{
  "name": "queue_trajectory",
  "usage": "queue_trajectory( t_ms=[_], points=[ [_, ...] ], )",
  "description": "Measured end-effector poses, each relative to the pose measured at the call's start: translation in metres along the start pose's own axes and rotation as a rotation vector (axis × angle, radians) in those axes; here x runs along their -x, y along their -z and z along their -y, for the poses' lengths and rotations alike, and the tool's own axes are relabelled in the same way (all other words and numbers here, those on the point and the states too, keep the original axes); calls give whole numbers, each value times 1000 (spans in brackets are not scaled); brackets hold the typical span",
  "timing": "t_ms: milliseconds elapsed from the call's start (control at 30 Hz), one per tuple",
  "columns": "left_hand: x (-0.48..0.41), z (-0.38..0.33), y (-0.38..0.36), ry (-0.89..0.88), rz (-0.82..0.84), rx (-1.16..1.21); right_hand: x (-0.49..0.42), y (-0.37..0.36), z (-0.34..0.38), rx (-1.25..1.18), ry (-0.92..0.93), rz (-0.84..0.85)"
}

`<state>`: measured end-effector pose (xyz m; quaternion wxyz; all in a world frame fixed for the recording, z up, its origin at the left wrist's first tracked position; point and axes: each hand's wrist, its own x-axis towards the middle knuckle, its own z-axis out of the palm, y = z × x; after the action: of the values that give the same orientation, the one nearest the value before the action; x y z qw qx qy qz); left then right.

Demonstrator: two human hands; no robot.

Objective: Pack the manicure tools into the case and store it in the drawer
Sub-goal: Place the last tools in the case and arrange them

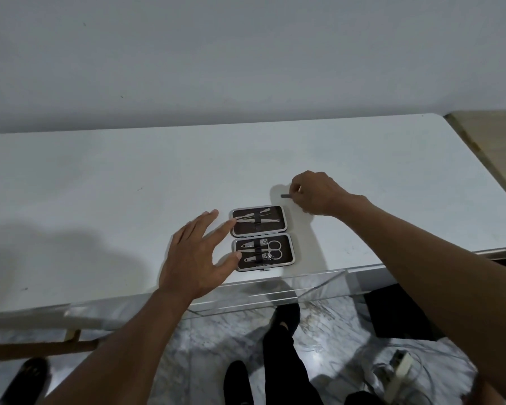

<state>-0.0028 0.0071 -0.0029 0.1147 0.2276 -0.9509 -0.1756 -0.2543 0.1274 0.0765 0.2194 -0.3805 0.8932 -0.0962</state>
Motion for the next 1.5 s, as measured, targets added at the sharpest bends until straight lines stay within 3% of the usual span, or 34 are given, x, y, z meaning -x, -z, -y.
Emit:
queue_trajectory(
  t_ms=[300,533,833,1500],
  points=[
    [1,0,0,0,-3,-8,41,1,1,-309,56,16],
    [1,0,-1,-6,-7,-4,52,-17,-3,-72,93,-42],
    [1,-1,-1,-7,-30,5,54,-20,3,136,267,-37],
    [0,-2,0,-5,-29,9,48,-22,20,216,310,-11]
  ],
)
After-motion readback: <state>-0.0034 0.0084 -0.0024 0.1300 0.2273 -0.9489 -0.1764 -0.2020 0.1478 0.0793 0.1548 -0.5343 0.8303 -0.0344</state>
